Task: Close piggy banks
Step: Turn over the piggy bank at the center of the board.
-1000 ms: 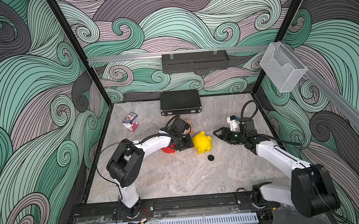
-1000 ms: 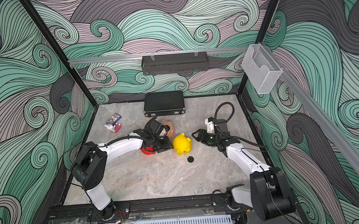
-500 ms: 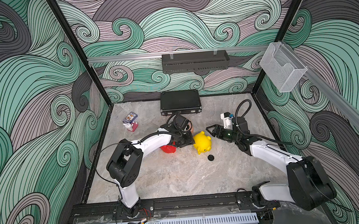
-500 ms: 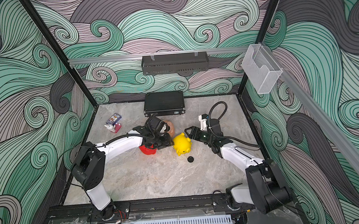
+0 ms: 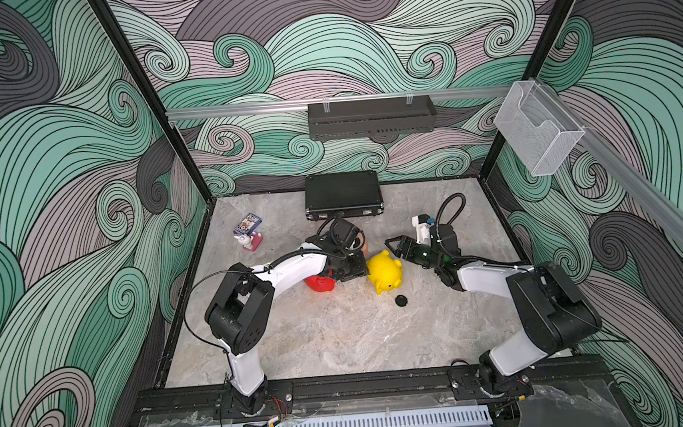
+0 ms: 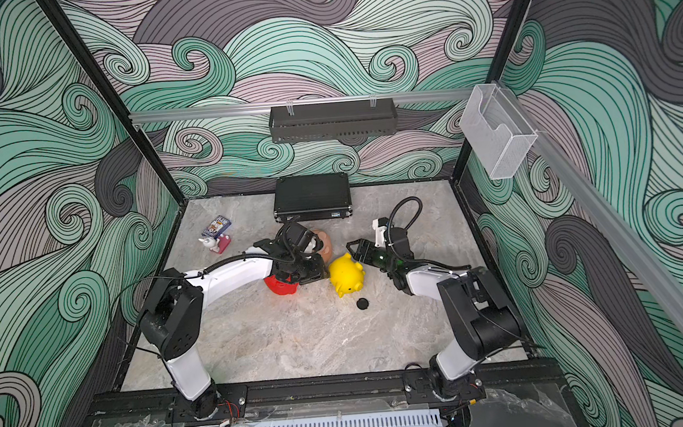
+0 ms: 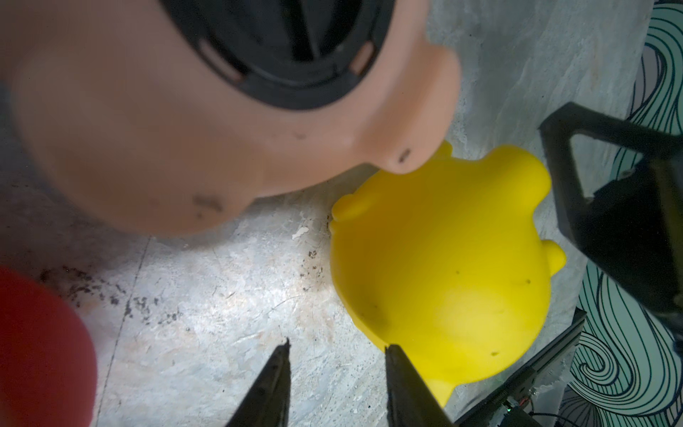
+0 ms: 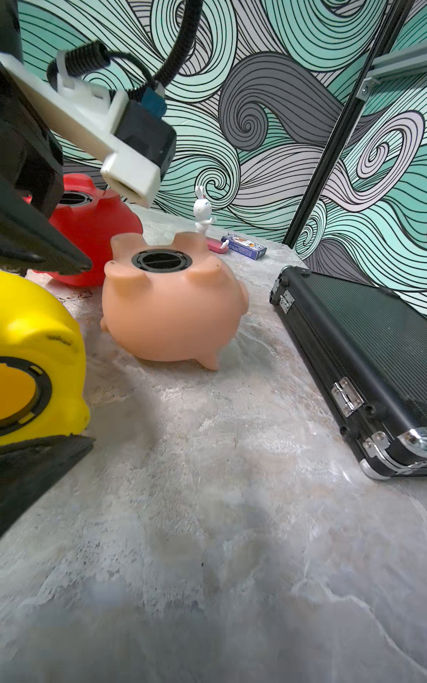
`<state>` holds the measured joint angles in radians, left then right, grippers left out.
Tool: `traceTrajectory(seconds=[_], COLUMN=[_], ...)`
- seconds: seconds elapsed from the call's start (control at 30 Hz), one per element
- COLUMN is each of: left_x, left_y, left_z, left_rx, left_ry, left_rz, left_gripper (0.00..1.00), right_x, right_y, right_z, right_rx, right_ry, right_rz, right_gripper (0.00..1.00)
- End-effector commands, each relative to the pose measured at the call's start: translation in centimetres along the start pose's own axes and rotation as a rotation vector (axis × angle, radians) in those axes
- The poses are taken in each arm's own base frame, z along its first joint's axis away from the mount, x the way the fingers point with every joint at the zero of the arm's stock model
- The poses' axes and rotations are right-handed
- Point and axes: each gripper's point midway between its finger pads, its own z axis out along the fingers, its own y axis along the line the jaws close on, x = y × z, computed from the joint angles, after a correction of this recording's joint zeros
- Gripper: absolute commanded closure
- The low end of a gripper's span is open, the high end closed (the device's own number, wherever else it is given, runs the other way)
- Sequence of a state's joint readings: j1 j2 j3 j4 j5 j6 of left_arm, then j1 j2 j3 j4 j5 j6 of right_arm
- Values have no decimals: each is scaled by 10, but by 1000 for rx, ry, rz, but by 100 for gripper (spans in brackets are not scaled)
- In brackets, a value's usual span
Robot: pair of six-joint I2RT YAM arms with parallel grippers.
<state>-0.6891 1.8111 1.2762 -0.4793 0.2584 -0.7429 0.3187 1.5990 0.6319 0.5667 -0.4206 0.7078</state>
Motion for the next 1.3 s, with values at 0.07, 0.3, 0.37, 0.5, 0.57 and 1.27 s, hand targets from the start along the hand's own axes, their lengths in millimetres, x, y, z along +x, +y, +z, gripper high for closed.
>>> traceTrajectory(seconds=[0.07,0.3,0.37,0.5,0.57,1.27], left_x=[-4,-4,-4,-5,-6,-10], left_y=[-1,1,1,1,0,-6], left_z=[4,8,10,13,14,20], left_rx=[-1,-5,-7,-3,-3,17], left_ry=[9,15,17,18,18,25], left_rz=[4,3,2,0,-1,10], left_gripper=[57,57,57,57,57,57], right_x=[0,10,13,18,19,20], right_y=[17,19,21,22,23,39], right_z=[11,15,16,17,17,5], right_rx=[-62,-76,-88,-101,-102,-106], right_ry=[-8,13,21,35,41,77], right_rz=[-9,-2,9,28,35,72], right_gripper=[32,33,33,33,34,40])
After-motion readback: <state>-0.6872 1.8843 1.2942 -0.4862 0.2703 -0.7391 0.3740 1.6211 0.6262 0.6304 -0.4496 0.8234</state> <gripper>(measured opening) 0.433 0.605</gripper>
